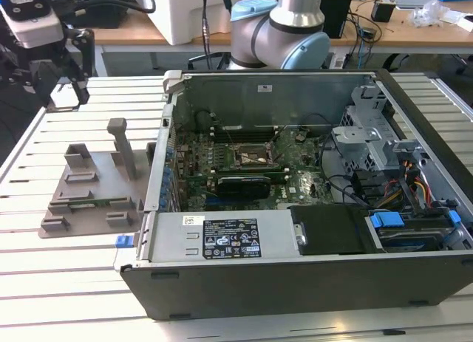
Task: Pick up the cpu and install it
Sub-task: 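Pick up the cpu and move it towards the insertion slot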
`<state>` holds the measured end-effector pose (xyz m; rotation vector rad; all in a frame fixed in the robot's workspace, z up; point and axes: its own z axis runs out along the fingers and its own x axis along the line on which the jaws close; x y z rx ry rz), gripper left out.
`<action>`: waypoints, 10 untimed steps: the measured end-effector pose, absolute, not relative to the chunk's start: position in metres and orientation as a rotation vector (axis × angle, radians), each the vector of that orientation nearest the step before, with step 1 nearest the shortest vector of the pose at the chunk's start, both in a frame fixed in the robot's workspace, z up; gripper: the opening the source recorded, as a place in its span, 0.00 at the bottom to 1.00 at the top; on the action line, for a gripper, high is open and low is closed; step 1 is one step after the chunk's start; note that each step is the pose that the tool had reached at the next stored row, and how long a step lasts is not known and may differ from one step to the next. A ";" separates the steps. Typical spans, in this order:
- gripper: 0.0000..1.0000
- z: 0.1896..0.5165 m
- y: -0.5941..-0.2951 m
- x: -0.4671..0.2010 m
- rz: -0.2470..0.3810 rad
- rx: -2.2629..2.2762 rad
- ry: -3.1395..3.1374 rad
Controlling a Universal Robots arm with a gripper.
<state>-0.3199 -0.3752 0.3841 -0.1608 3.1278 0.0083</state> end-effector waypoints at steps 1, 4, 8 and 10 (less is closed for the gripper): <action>0.55 0.384 -0.375 -0.315 0.008 -0.161 3.128; 0.55 0.384 -0.375 -0.288 0.008 -0.161 3.130; 0.55 0.384 -0.375 -0.257 0.009 -0.161 3.132; 0.55 0.384 -0.375 -0.240 0.008 -0.161 3.132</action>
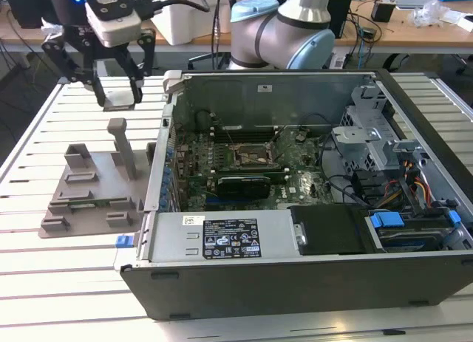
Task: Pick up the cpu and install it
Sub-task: 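Pick up the cpu and move it towards the insertion slot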
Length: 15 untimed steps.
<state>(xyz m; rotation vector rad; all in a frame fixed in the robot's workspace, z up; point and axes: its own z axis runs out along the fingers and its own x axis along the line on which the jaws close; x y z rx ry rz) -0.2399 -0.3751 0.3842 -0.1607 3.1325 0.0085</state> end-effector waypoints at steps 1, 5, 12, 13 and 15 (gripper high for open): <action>0.55 0.384 -0.375 -0.234 0.009 -0.161 3.133; 0.55 0.384 -0.375 -0.212 0.009 -0.161 3.133; 0.55 0.384 -0.375 -0.160 0.009 -0.161 3.135; 0.55 0.384 -0.375 -0.154 0.009 -0.161 3.135; 0.55 0.384 -0.375 -0.147 0.009 -0.161 3.136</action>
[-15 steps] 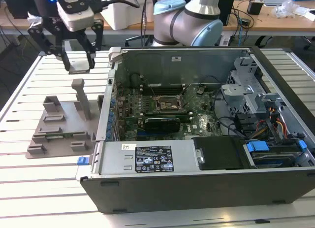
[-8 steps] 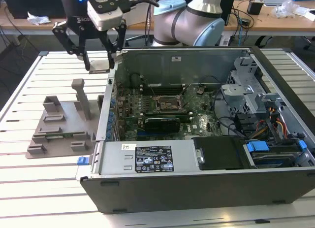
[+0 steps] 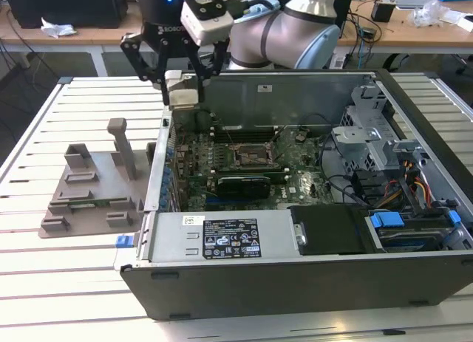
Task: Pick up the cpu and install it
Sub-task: 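Pick up the cpu and move it towards the insertion slot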
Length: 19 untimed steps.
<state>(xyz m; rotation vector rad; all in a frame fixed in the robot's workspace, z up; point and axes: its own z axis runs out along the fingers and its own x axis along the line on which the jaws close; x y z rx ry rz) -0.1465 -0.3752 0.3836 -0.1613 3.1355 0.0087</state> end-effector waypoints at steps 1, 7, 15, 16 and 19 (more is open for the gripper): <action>0.55 0.383 -0.375 -0.142 0.009 -0.161 3.136; 0.55 0.368 -0.369 -0.107 0.009 -0.161 3.140; 0.55 0.345 -0.353 -0.066 0.010 -0.161 3.144; 0.55 0.343 -0.352 -0.064 0.010 -0.162 3.144; 0.55 0.333 -0.347 -0.060 0.010 -0.162 3.144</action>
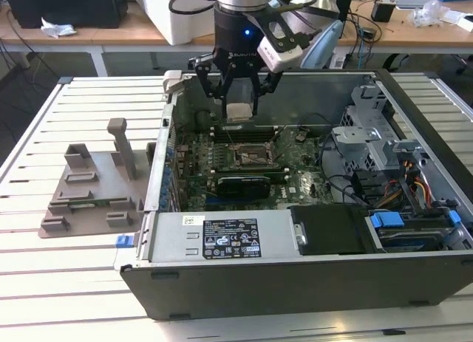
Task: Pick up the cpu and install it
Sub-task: 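Pick up the cpu and move it towards the insertion slot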
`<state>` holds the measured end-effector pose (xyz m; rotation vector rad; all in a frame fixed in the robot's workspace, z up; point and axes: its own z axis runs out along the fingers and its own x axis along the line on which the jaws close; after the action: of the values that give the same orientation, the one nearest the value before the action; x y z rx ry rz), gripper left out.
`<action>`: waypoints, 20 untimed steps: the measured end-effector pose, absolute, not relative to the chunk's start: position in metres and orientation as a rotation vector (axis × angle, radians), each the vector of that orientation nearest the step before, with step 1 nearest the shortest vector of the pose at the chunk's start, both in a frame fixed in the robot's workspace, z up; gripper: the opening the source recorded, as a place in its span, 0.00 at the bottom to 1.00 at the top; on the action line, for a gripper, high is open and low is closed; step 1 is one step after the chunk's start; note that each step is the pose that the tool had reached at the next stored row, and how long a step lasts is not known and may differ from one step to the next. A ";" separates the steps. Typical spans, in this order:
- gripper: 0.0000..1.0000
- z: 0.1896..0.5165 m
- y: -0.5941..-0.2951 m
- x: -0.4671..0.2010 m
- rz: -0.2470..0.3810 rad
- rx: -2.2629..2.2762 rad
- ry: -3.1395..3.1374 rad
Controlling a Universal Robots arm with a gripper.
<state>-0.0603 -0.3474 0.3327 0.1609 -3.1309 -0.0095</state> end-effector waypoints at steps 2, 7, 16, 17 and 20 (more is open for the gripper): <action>0.55 0.325 -0.345 -0.052 -0.010 0.147 -3.130; 0.55 0.309 -0.342 -0.037 -0.010 0.106 -3.127; 0.55 0.290 -0.323 -0.029 -0.010 0.101 -3.126; 0.55 0.289 -0.323 -0.029 -0.010 0.101 -3.126; 0.55 0.289 -0.323 -0.028 -0.010 0.101 -3.126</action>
<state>-0.0285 -0.3226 0.2895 0.1011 -3.1262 -0.0101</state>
